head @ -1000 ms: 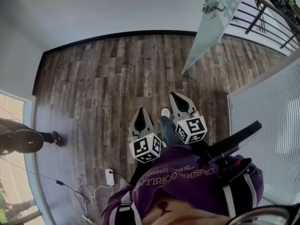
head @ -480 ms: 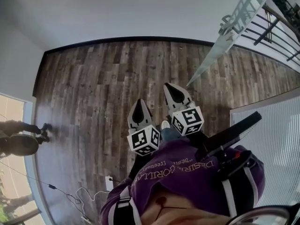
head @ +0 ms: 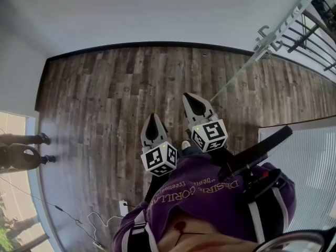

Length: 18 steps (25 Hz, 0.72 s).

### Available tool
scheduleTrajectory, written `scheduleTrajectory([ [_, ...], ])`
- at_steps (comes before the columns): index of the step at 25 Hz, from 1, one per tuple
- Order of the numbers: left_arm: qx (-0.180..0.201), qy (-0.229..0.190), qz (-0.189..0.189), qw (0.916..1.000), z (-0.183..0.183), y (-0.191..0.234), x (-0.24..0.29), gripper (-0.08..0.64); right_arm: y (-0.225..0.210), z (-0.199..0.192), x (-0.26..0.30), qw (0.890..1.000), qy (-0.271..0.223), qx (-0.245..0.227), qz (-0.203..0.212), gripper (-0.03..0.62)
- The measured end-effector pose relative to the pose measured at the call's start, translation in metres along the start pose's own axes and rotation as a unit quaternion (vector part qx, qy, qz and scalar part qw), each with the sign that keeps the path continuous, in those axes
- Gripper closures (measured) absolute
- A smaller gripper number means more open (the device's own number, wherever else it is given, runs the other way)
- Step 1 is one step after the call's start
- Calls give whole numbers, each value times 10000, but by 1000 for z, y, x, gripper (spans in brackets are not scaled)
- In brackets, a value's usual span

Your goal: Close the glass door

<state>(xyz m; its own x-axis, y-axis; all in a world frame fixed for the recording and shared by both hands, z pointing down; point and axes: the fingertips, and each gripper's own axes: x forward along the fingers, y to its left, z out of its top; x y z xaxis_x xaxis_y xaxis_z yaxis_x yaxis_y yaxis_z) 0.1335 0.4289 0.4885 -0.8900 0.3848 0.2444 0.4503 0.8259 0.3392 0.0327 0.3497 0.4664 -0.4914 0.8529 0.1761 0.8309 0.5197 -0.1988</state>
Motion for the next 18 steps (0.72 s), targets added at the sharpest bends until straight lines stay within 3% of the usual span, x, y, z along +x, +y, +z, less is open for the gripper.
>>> scheduleTrajectory([
  [5,59,113,-141,9998,9,12,51,558,-23,2,40,9996,4,62,-273,595],
  [14,437,60,-967,9943,65,26,172,558,-52,44,140,9960,-365,19,-817,595],
  [18,512,191,-1327,9897,81,35,213,558,-66,56,171,9907,-480,53,-1273,595],
])
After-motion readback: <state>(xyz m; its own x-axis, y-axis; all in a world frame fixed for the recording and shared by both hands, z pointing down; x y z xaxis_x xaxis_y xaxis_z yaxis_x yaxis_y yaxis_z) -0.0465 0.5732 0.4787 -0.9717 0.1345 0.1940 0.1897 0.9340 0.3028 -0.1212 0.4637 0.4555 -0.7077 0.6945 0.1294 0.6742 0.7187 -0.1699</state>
